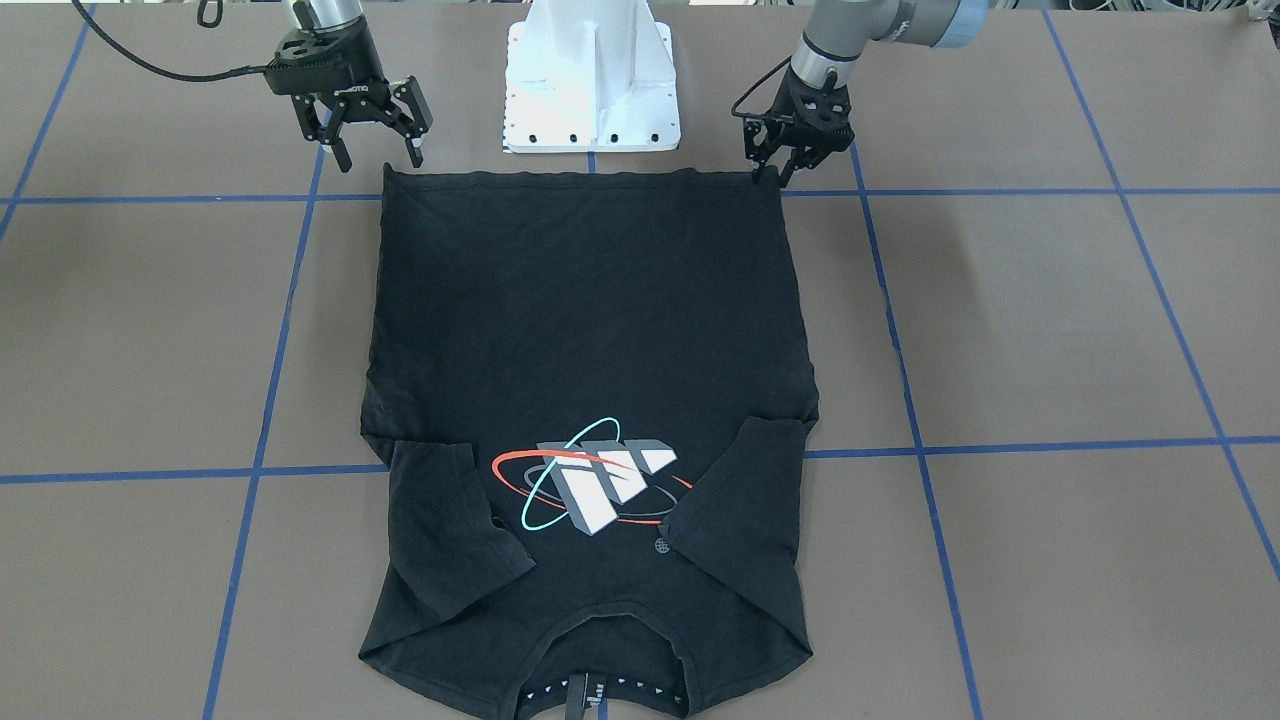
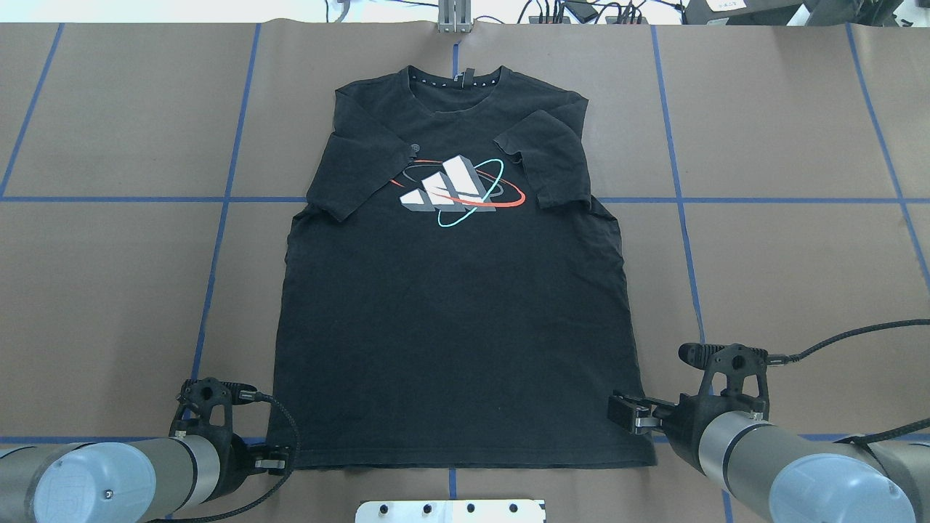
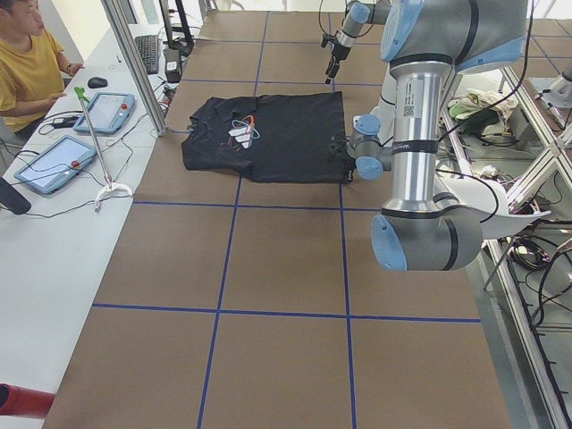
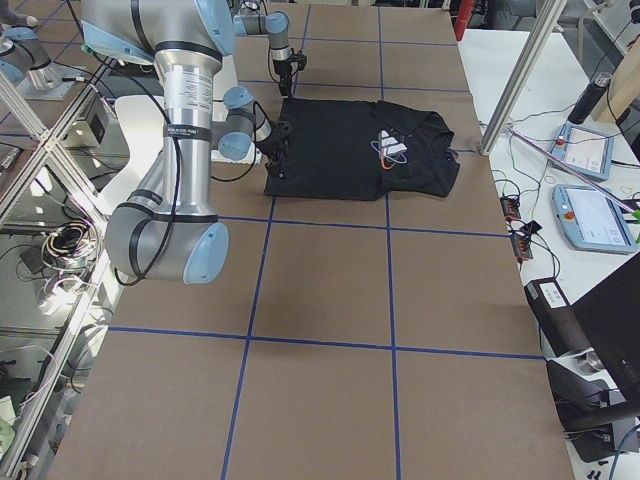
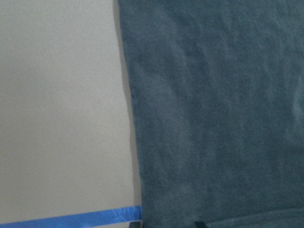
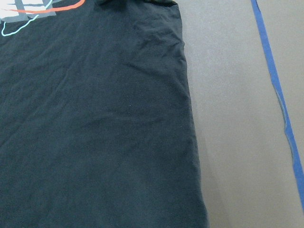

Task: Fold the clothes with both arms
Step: 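Lower both grippers to the hem corners nearest the robot, then grasp the hem corners with both grippers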

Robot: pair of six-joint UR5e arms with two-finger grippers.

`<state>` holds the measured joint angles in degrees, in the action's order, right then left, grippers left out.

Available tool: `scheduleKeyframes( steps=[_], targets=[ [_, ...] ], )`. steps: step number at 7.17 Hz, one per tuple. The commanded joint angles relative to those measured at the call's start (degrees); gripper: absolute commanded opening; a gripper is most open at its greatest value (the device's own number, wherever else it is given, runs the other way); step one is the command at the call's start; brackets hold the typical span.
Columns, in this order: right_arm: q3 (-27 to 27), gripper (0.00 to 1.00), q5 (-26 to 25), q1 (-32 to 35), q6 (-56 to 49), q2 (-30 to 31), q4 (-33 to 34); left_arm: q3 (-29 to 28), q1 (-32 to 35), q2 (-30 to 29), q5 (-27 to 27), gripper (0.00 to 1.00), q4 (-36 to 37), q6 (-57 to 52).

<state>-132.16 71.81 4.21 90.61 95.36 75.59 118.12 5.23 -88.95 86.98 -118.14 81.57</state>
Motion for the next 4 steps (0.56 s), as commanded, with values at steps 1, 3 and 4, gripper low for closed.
scheduleKeyframes(
  steps=[1,3,4],
  targets=[
    [-0.03,1.0,0.0,-0.17,0.0,0.0,0.0,0.0,-0.13,0.09,0.03,0.49,0.01,0.0],
    [-0.03,1.0,0.0,-0.17,0.0,0.0,0.0,0.0,-0.22,0.18,0.03,0.32,0.01,0.0],
    [-0.03,1.0,0.0,-0.26,0.0,0.0,0.0,0.0,-0.22,0.27,0.03,0.17,0.1,0.0]
  ],
)
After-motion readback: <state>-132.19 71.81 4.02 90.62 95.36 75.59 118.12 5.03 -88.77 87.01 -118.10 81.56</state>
